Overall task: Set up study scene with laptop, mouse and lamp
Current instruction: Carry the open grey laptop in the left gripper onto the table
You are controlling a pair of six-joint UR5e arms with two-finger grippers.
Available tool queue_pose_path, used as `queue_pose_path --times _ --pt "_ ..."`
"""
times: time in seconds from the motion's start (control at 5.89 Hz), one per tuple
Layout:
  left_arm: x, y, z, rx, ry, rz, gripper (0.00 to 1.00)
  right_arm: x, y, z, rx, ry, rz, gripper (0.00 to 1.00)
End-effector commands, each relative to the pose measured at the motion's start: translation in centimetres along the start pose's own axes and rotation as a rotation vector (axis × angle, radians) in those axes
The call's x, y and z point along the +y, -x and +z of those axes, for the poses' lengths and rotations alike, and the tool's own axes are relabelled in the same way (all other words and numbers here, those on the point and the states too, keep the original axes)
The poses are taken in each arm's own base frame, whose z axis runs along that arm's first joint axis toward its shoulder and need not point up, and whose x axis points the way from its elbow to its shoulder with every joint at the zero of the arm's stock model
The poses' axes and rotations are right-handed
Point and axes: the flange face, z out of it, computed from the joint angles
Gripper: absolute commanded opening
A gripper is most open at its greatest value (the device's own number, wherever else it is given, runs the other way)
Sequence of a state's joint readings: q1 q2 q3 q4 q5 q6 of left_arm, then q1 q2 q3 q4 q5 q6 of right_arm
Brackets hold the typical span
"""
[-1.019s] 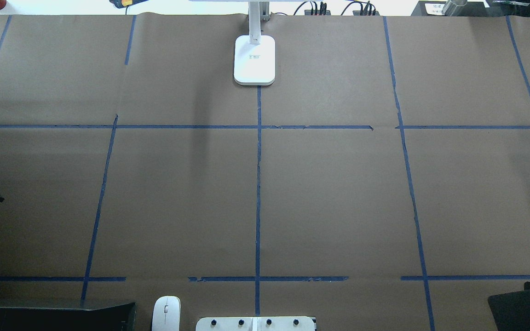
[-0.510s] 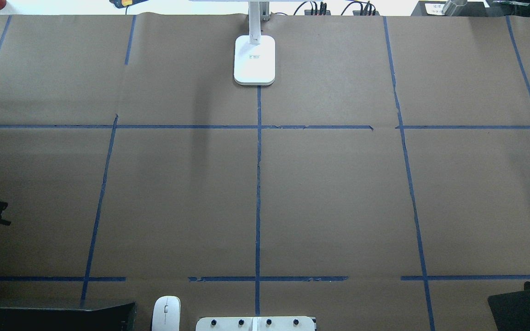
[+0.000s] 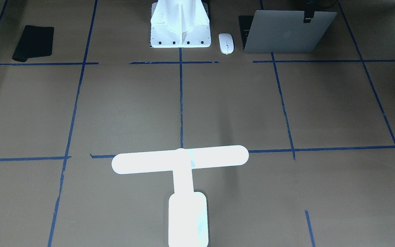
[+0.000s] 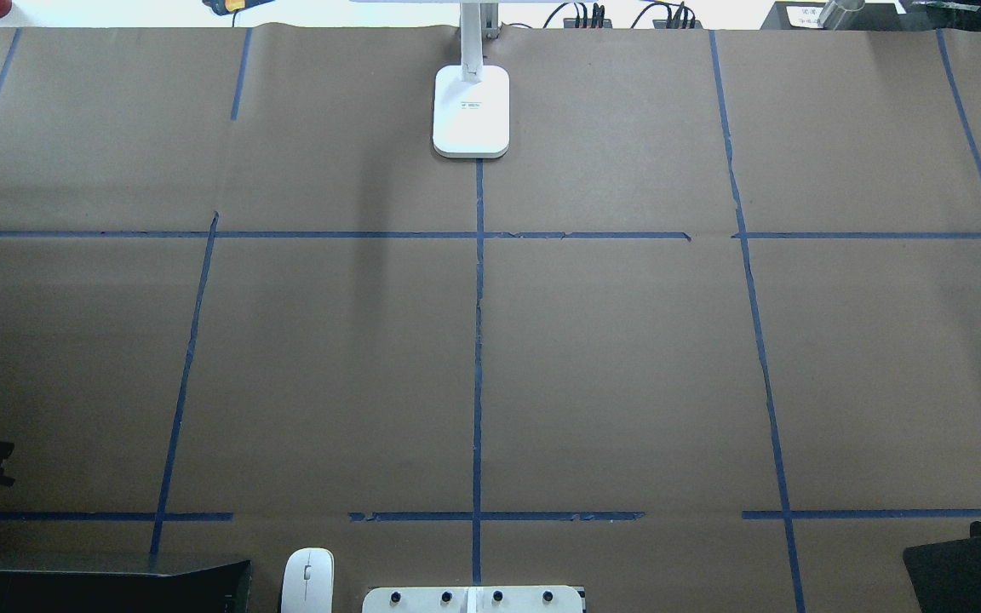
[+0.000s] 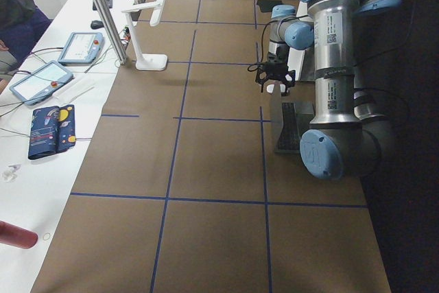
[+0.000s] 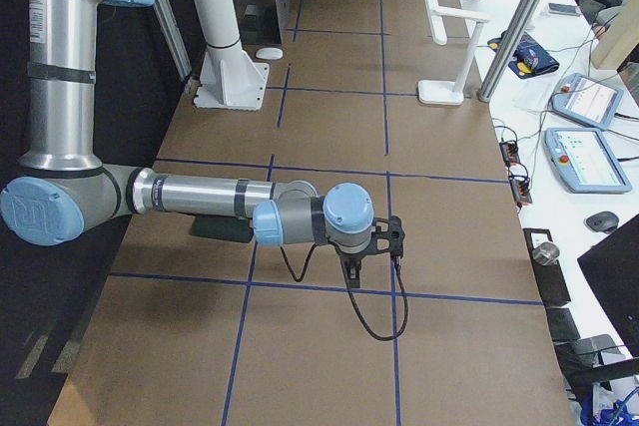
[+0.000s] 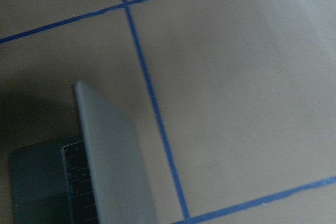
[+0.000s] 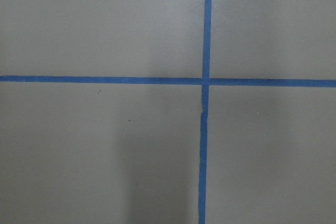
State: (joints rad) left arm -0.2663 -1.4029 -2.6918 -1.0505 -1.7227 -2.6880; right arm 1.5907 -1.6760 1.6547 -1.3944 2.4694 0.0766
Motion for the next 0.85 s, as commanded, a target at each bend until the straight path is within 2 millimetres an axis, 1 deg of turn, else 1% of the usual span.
queue_pose_path --times 0.0,0.17,0.51,0.68 --pt "2.0 2.6 1.4 -0.070 -0.051 -0.022 1.00 0.0 0.0 0.0 0.000 0.000 0.000 1.00" --pt "2.5 3.1 1.7 -0.080 -0.055 -0.049 1.00 0.0 0.0 0.0 0.001 0.000 0.000 1.00" --pt "3.1 2.8 2.4 -0.077 -0.061 -0.048 1.00 -0.1 -0.1 0.1 0.003 0.001 0.001 1.00" --pt "3.8 2.1 3.1 -0.040 -0.076 -0.047 1.00 -0.1 -0.2 0.1 0.003 0.002 0.004 1.00"
